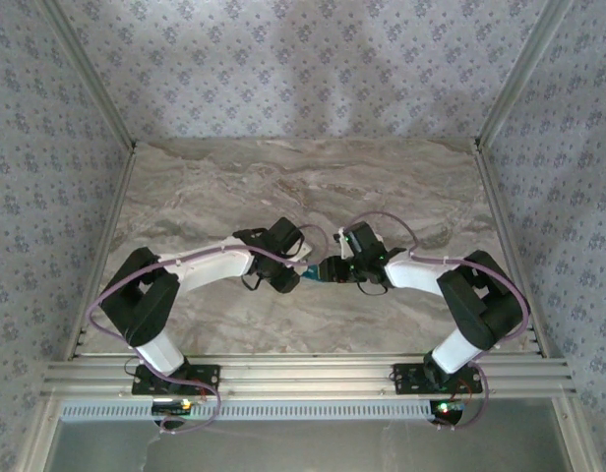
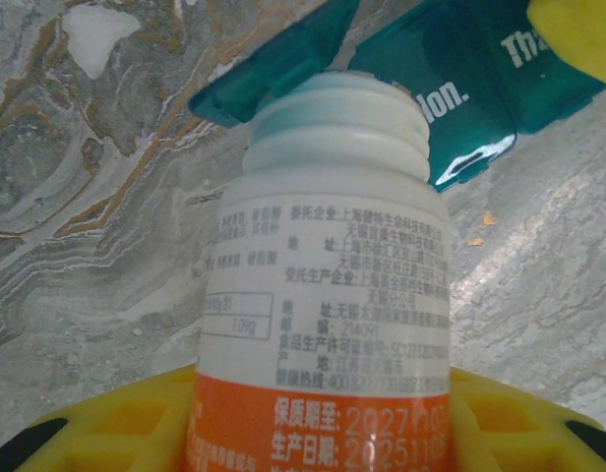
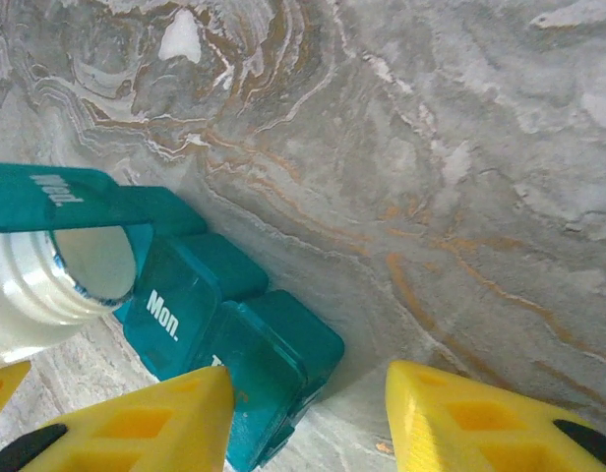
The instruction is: Sort the pills into containers
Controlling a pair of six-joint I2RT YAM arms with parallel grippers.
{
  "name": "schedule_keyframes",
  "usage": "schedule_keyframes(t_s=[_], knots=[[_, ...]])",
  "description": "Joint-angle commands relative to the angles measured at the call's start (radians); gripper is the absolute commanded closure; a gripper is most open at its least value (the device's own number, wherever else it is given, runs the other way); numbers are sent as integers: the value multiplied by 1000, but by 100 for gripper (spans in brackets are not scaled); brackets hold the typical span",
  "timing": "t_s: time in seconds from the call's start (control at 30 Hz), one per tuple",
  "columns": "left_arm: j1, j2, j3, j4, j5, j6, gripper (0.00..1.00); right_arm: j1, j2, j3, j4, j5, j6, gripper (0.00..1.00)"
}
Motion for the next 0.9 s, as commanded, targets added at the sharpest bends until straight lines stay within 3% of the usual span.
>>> schedule_keyframes(t_s=[0.0, 0.2, 0.87], knots=[[7, 0, 13, -25, -3, 21, 100, 13, -4, -3, -34, 0, 14, 54], [13, -19, 4, -26, -1, 19, 100, -7, 13, 9, -42, 9, 17, 47], [35, -78, -13, -43, 1, 18, 100, -44, 30, 32, -31, -15, 23, 47]])
